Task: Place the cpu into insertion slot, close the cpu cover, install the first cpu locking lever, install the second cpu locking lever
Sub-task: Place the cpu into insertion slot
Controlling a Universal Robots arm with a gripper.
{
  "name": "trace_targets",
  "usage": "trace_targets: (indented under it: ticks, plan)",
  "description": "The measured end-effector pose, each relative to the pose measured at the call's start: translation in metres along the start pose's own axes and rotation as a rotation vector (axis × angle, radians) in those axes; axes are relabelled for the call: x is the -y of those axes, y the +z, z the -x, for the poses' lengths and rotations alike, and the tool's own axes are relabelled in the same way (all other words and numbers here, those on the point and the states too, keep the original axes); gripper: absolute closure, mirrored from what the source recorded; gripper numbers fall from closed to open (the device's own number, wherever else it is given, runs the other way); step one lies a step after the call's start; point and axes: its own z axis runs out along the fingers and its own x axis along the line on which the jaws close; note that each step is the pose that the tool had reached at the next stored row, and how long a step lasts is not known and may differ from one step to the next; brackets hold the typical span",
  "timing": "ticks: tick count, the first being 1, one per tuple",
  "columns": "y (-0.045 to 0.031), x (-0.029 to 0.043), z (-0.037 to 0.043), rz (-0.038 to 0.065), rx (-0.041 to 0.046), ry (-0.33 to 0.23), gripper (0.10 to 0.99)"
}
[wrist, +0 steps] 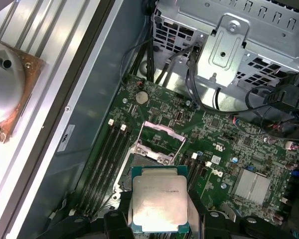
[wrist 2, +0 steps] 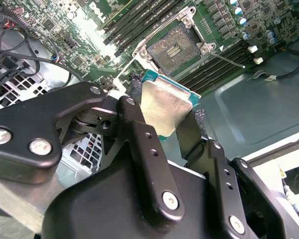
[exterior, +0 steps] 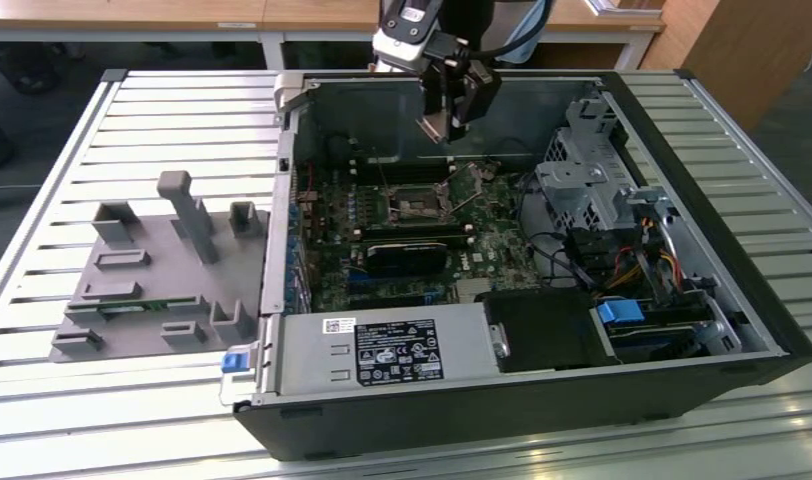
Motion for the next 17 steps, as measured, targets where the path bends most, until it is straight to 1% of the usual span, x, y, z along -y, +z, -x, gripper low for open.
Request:
trace_targets:
  ticks: [17]
  plan:
    - [0.0040, 0.0003, 0.0001, -0.002, -0.0008, 0.000, 0.557]
